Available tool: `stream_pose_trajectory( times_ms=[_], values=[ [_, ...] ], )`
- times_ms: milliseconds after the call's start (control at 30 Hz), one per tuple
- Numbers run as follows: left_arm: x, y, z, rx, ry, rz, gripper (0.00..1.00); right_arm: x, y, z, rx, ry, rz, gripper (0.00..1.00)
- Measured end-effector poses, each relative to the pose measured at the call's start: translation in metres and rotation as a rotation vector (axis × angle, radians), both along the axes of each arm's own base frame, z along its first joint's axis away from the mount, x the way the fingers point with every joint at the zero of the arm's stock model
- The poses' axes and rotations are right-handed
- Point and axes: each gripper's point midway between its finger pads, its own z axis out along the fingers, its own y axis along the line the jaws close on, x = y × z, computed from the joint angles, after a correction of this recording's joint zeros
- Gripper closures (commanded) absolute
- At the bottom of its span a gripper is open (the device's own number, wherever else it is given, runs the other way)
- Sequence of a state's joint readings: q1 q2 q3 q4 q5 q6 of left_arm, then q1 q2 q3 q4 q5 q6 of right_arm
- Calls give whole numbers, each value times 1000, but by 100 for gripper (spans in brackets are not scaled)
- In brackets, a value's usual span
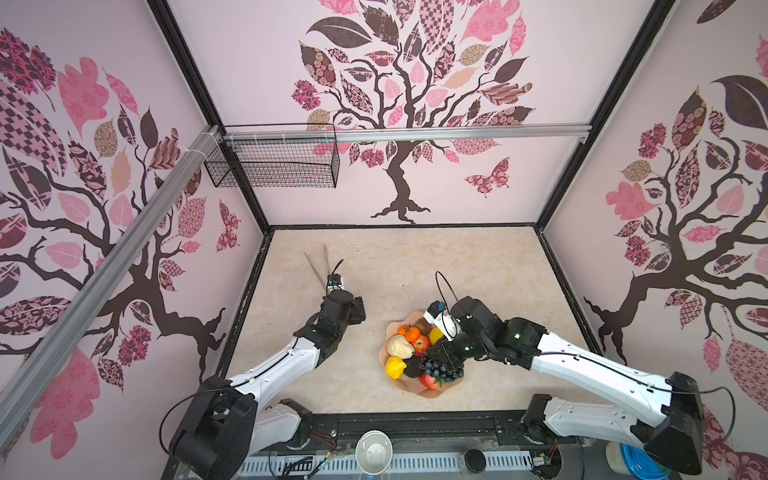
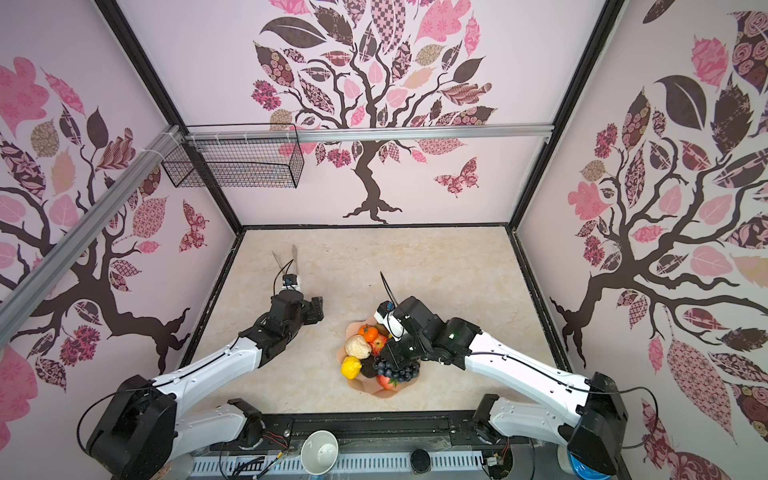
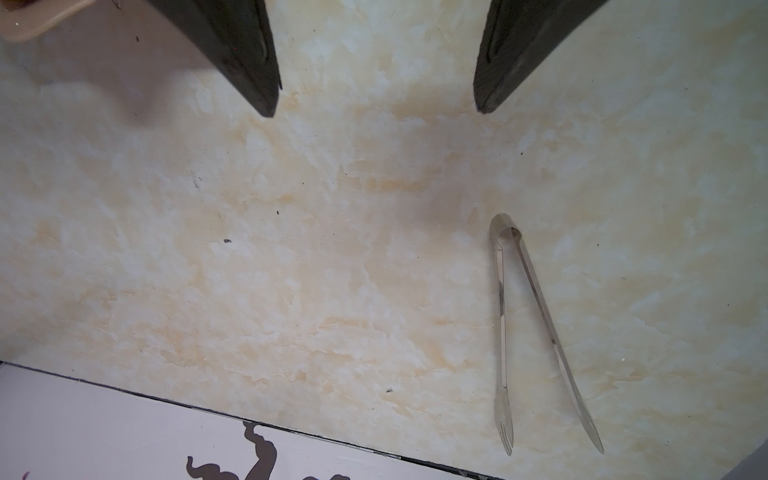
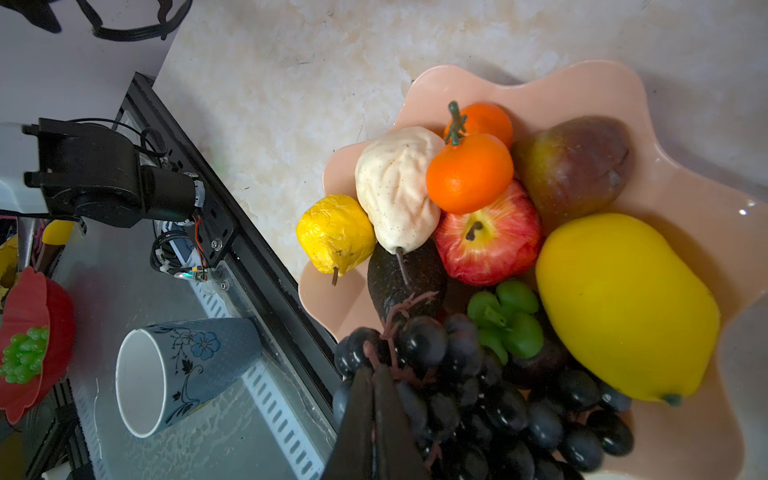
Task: Place and organize the fake fruits in the fruit bowl
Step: 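Lower the grapes onto the bowl's edge nearest the robot with the right gripper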
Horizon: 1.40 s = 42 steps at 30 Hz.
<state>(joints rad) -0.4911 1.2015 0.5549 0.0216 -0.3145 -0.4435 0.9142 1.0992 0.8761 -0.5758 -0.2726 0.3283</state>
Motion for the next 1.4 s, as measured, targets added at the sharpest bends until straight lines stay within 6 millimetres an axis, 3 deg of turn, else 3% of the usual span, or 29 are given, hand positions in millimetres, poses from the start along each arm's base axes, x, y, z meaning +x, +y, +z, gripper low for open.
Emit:
stream_pose_trajectory(
  times_ms=[367, 567, 1033, 1400],
  values=[
    [0, 1, -2, 7, 5, 5, 23, -27, -17, 20, 20, -33, 43, 100],
    [0, 2, -2, 9, 4, 8, 23, -43, -4, 7, -14, -9, 106, 98],
    [1, 3, -2, 14, 3, 11, 23, -53, 28, -28, -89, 26, 183, 94],
    [1, 3, -2, 15, 2, 12, 23, -43, 33, -29, -86, -12, 159, 91]
  ],
)
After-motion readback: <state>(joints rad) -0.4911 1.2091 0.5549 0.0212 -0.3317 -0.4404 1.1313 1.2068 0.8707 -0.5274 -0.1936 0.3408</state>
